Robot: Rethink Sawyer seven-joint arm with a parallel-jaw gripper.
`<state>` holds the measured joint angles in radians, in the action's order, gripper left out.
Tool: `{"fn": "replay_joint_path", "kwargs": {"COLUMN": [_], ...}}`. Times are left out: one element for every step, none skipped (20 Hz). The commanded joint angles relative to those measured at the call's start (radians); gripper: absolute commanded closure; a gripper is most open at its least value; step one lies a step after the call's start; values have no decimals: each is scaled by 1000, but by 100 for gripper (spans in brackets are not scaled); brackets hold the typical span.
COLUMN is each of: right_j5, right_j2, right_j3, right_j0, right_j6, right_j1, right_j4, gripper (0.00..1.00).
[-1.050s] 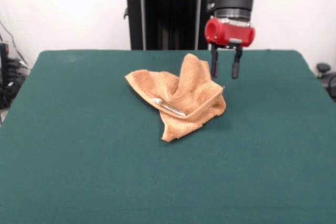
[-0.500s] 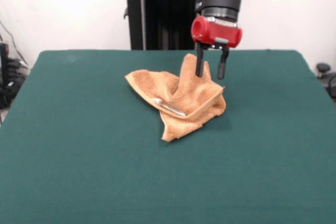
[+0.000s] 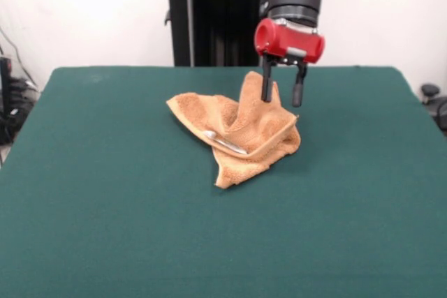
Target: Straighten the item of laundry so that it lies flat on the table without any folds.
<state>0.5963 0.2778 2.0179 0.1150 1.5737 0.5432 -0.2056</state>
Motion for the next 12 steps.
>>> {"fn": "replay_joint_path", "kwargs": {"right_j5": [43,45,44,44,36,33,29,28,28,23,20,16], "right_j2": [-85,-83,-78,-78,-73,-71,-69,-74,-80,-88,-105,-114], "right_j3": [-41,-41,-45,-46,-50,-53,-56,-61,-66,-70,-70,-67], "right_j0": [-16,-15,-10,-10,-8,-7,-5,-7,-10,-14,-23,-27], "right_j6": [234,231,223,219,209,203,197,196,195,194,201,206], "right_j1": [-14,-17,-26,-28,-34,-39,-44,-53,-61,-66,-67,-62], "right_j4": [70,74,83,85,87,89,92,88,85,77,61,50], "gripper": [0,0,0,0,0,0,0,0,0,0,0,0]}}
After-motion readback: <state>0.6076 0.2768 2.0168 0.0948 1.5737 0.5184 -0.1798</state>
